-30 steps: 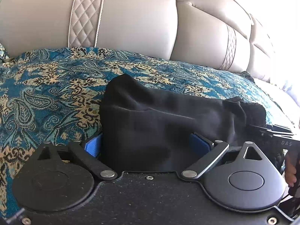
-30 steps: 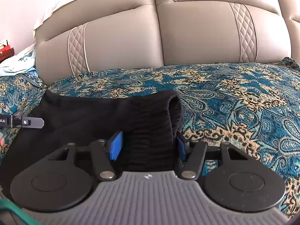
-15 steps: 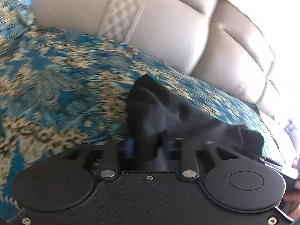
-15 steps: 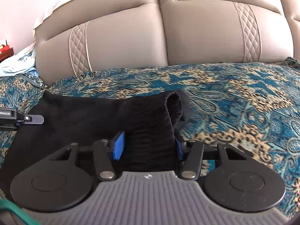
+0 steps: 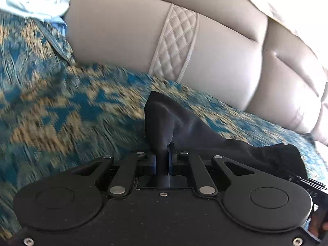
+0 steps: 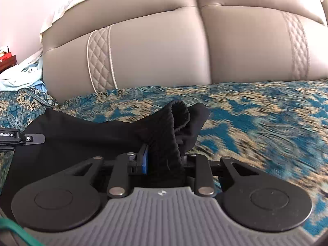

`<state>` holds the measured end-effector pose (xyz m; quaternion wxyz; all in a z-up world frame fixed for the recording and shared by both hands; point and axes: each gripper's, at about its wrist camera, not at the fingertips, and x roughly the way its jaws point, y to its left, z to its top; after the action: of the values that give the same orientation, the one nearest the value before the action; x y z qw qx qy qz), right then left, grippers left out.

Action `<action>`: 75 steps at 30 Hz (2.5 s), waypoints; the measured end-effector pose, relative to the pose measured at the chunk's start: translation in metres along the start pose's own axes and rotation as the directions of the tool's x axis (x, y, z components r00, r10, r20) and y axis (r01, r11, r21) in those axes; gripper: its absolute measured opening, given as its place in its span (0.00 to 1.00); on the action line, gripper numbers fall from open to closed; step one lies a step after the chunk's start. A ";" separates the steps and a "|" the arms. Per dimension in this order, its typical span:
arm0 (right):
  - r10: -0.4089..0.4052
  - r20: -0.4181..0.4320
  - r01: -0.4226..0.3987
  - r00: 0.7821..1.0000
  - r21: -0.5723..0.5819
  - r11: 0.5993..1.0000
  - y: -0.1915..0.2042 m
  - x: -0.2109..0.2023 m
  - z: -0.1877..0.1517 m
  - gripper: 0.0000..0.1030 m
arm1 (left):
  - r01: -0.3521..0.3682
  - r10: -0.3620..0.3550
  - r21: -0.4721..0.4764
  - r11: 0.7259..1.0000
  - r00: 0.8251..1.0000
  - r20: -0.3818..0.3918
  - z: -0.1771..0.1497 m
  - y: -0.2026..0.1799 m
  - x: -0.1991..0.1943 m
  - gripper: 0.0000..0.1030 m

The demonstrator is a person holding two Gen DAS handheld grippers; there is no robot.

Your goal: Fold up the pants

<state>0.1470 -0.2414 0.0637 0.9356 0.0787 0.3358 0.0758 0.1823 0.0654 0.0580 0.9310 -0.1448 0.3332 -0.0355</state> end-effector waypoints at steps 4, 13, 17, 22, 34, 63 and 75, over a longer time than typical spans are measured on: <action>0.037 0.001 -0.037 0.999 0.048 0.998 0.015 0.025 0.014 0.26 | -0.067 0.066 0.020 0.998 0.998 0.019 0.022 0.008 0.016 0.09; 0.061 -0.004 -0.061 0.998 0.059 0.996 0.033 0.065 0.029 0.28 | -0.143 0.143 0.043 0.989 0.990 0.001 0.034 0.025 0.056 0.12; 0.064 -0.012 -0.063 0.998 0.057 0.996 0.033 0.066 0.030 0.30 | -0.178 0.178 0.090 0.980 0.984 0.009 0.028 0.019 0.060 0.24; 0.042 -0.018 -0.041 0.999 0.070 0.997 0.031 0.065 0.028 0.48 | -0.252 0.250 0.130 0.959 0.968 0.033 0.021 0.008 0.055 0.50; -0.018 -0.029 0.019 0.999 0.039 0.999 0.027 0.043 0.021 0.74 | -0.254 0.255 0.238 0.937 0.967 0.029 -0.013 -0.029 0.020 0.81; -0.074 -0.044 0.073 0.996 -0.039 0.997 0.005 -0.005 -0.016 0.96 | -0.249 0.254 0.259 0.933 0.967 0.014 -0.067 -0.035 -0.039 0.99; -0.145 0.013 0.146 0.989 -0.143 0.979 0.013 -0.021 -0.017 0.99 | -0.204 0.199 0.241 0.949 0.979 0.048 -0.090 -0.026 -0.072 0.99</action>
<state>0.1190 -0.2308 0.0662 0.9423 -0.0137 0.3331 0.0311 0.0702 0.0304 0.0434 0.9443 0.0054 0.3284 0.0206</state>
